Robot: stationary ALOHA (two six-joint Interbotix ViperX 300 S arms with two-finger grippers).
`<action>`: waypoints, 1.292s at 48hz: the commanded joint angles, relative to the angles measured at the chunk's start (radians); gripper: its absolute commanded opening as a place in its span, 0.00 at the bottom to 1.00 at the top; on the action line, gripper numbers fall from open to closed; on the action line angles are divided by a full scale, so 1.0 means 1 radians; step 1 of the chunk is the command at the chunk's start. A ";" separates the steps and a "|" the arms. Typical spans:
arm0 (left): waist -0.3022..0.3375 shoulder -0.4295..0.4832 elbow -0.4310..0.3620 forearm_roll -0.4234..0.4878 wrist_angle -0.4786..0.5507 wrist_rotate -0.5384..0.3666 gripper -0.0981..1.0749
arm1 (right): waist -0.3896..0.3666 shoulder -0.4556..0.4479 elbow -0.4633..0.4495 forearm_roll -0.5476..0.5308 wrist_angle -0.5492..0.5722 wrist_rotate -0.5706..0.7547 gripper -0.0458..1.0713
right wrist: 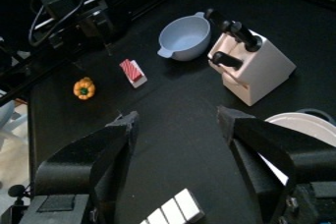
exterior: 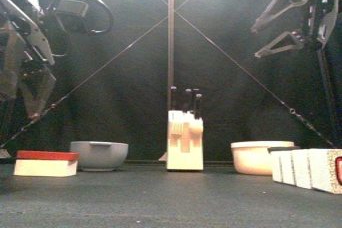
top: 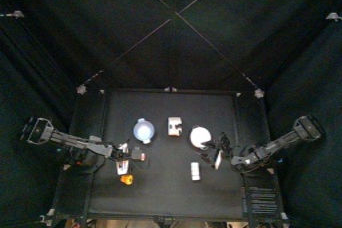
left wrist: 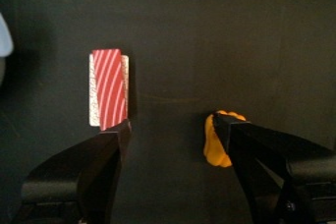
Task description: Grab squash
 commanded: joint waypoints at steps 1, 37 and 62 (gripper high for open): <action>-0.003 0.006 -0.009 0.002 -0.002 -0.015 0.93 | 0.002 -0.002 -0.009 0.006 0.003 -0.003 0.89; -0.186 0.046 0.003 -0.163 -0.055 -0.069 0.93 | 0.002 0.009 -0.005 0.032 0.002 -0.003 0.89; -0.218 0.213 0.006 -0.166 -0.112 -0.066 0.93 | 0.000 0.011 -0.005 0.035 0.002 0.000 0.89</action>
